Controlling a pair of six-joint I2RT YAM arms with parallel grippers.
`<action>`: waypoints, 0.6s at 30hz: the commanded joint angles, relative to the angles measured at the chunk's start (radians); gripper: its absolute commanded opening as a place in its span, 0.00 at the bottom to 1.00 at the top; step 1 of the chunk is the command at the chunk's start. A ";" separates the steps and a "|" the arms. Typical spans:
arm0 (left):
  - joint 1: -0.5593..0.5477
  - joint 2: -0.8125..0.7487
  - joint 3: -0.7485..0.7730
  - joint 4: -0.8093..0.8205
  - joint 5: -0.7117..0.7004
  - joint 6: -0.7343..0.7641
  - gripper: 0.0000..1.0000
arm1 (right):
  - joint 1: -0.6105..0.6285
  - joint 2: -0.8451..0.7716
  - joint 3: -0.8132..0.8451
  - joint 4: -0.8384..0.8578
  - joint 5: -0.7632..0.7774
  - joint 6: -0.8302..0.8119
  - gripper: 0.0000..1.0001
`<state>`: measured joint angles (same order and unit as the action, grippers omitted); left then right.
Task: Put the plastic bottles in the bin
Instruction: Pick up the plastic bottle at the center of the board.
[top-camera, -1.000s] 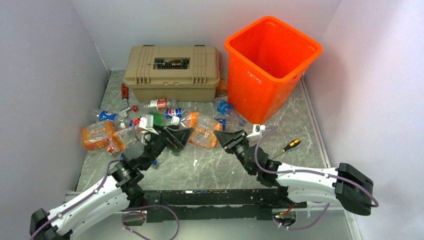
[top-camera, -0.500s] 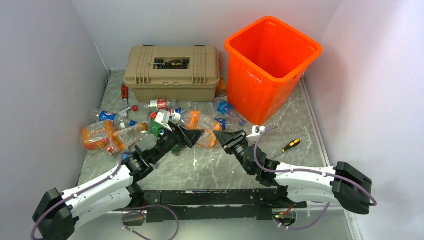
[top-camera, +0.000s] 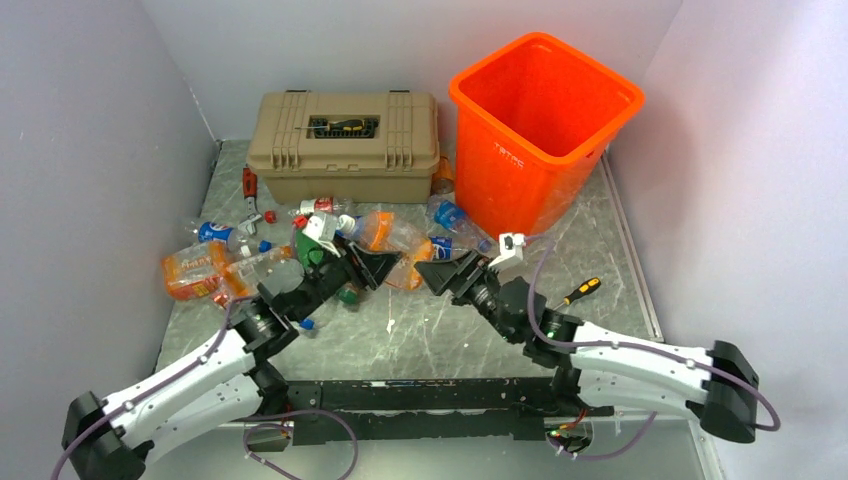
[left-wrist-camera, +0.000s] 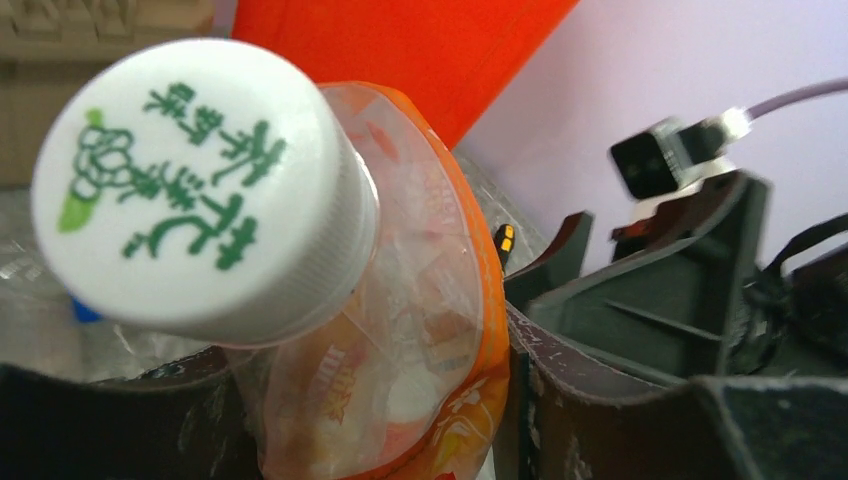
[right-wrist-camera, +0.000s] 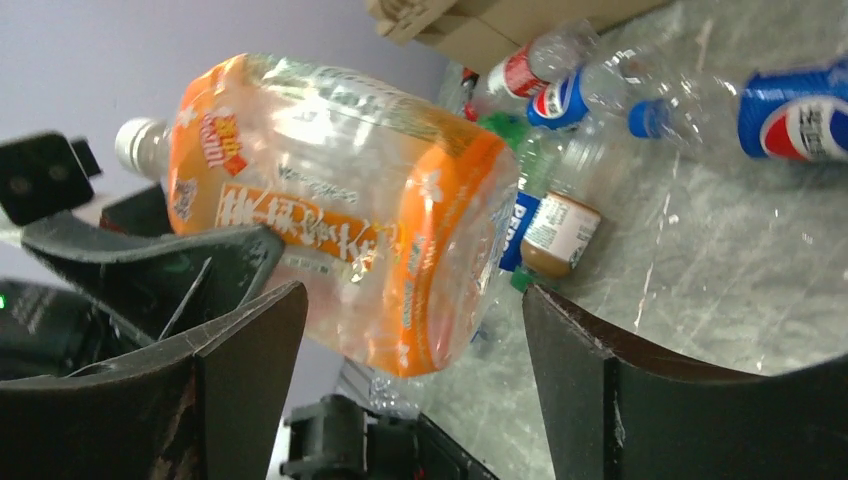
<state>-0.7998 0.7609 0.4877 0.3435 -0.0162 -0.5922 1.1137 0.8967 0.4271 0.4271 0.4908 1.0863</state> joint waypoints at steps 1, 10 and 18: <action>0.004 -0.056 0.217 -0.270 0.027 0.201 0.00 | 0.003 -0.134 0.198 -0.405 -0.132 -0.363 0.84; 0.012 0.234 0.763 -0.954 0.905 0.656 0.00 | 0.003 -0.240 0.472 -0.665 -0.405 -0.775 0.84; 0.013 0.274 0.720 -1.001 1.090 0.830 0.00 | 0.003 -0.281 0.576 -0.594 -0.529 -0.855 0.82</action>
<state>-0.7895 1.0454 1.2232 -0.5945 0.9058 0.1242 1.1133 0.6277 0.9241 -0.1772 0.0532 0.3199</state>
